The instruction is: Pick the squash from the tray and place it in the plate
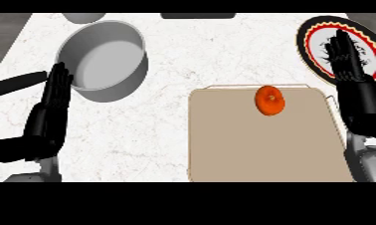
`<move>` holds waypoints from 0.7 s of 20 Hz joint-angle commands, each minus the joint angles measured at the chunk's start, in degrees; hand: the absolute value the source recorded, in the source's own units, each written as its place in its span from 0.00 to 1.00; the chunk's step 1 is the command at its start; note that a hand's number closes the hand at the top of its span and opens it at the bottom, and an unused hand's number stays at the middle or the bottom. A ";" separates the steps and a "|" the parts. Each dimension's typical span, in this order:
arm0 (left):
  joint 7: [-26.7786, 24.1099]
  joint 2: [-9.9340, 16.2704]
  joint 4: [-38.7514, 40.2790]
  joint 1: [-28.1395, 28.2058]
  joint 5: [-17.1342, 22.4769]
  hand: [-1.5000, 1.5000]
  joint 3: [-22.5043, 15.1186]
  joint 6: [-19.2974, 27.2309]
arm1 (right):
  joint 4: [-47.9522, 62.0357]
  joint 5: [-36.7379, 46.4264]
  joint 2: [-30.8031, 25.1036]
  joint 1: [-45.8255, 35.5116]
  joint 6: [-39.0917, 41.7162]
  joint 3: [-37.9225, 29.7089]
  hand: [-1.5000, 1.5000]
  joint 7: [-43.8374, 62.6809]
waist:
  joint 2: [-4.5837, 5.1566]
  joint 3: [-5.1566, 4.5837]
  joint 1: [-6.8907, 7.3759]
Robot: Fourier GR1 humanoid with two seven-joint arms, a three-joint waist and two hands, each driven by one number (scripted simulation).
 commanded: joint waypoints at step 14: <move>13.20 2.66 5.99 -5.54 -0.51 0.50 -4.84 -5.02 | 19.24 -10.61 -9.46 -14.24 51.94 13.97 0.00 -21.48 | 2.61 -0.22 5.16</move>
